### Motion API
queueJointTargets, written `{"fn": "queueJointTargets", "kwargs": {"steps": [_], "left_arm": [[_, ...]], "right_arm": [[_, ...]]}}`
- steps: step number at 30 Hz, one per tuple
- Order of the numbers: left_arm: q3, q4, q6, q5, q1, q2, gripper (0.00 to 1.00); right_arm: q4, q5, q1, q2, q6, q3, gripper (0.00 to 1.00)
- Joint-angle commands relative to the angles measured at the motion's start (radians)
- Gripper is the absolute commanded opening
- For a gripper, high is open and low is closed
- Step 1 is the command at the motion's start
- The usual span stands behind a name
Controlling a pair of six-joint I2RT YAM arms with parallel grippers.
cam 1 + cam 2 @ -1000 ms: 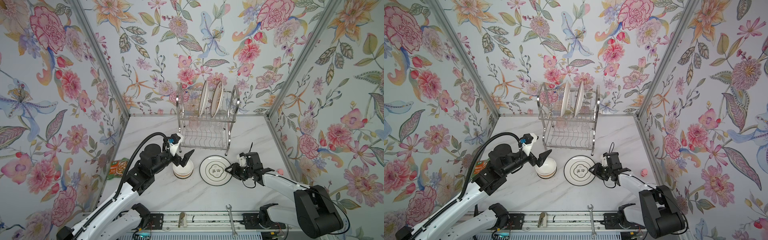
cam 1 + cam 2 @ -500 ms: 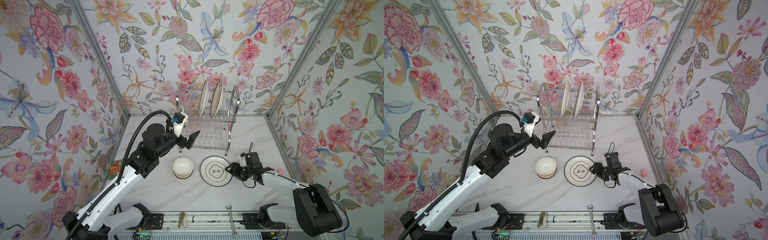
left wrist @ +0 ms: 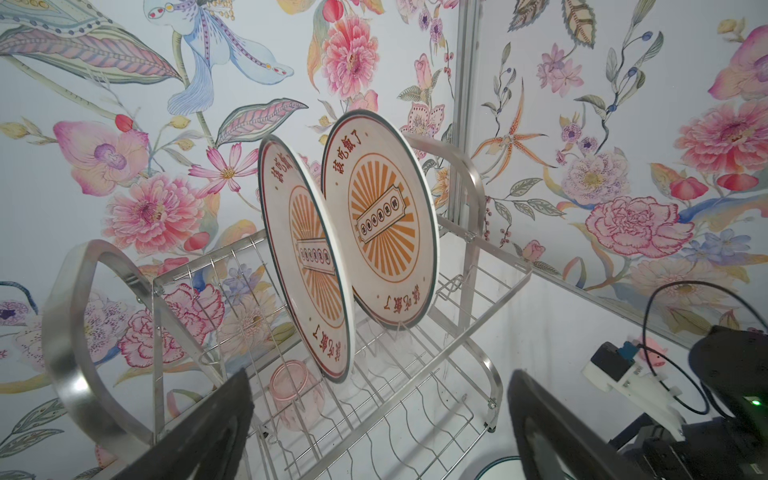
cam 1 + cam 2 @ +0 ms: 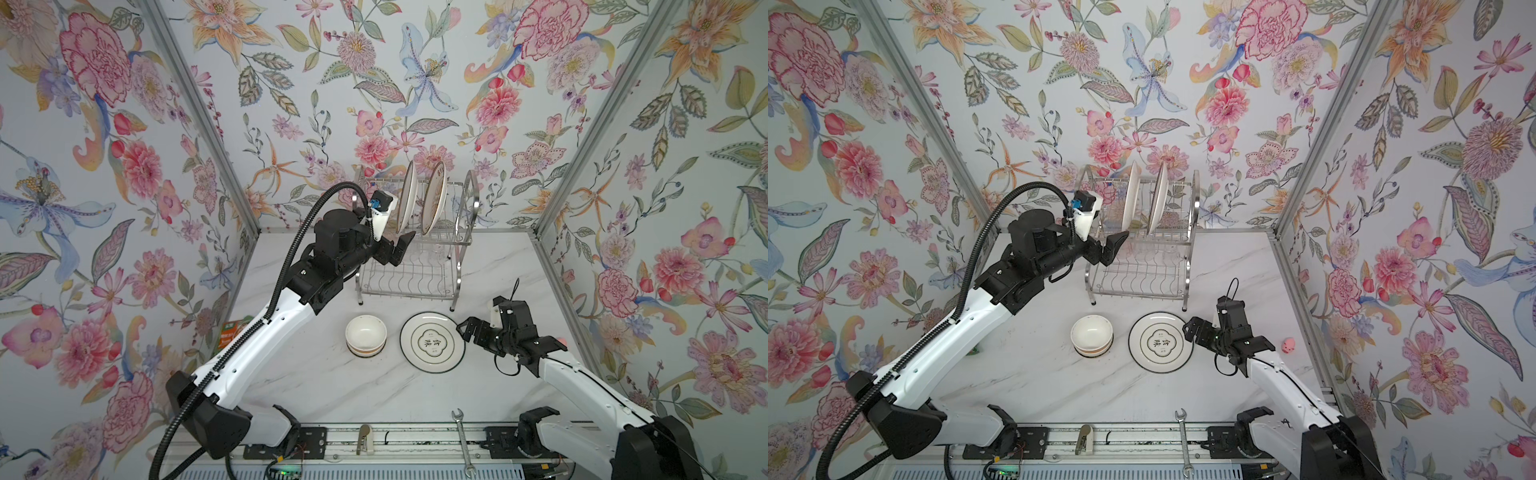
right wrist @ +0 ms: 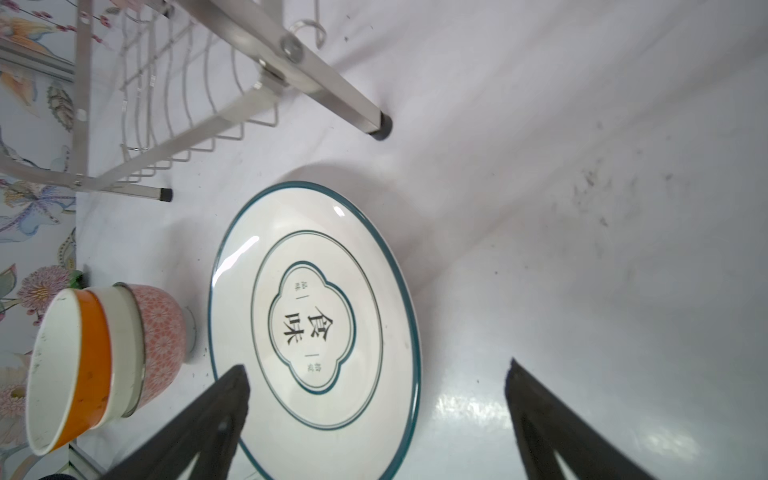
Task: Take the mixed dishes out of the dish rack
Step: 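Reach the left gripper to the next printed plate while the right gripper releases and withdraws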
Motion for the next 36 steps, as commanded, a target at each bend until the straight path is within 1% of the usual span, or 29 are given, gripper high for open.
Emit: {"fn": "queueJointTargets", "kwargs": {"steps": [1,5,7,11,14,17,19,21,28,36], "left_arm": [[0.102,-0.050,0.020,-0.039,0.011,0.073,0.95],[0.205,-0.089,0.019,-0.033,0.011,0.183,0.93],[0.244,-0.099,0.021,-0.029,0.011,0.226,0.90],[0.291,-0.105,0.014,-0.083,0.012,0.280,0.85],[0.303,-0.099,0.010,-0.116,0.013,0.305,0.82],[0.306,-0.086,0.008,-0.122,0.013,0.321,0.78],[0.306,-0.078,0.005,-0.125,0.014,0.328,0.73],[0.309,-0.072,0.005,-0.120,0.012,0.336,0.68],[0.308,-0.036,-0.016,-0.099,0.015,0.345,0.57],[0.304,-0.010,-0.034,-0.089,0.014,0.354,0.47]], "right_arm": [[-0.036,0.062,0.026,-0.092,-0.102,0.042,0.99],[-0.008,0.107,0.069,-0.202,-0.182,0.057,0.99],[0.004,0.139,0.099,-0.247,-0.216,0.065,0.99],[0.010,0.170,0.138,-0.292,-0.254,0.091,0.99],[0.017,0.178,0.171,-0.301,-0.285,0.110,0.99],[0.043,0.180,0.202,-0.304,-0.312,0.116,0.99],[0.061,0.182,0.211,-0.304,-0.325,0.117,0.99],[0.074,0.178,0.214,-0.298,-0.334,0.117,0.99],[0.118,0.174,0.217,-0.286,-0.360,0.108,0.99],[0.150,0.159,0.219,-0.263,-0.388,0.110,0.99]]}}
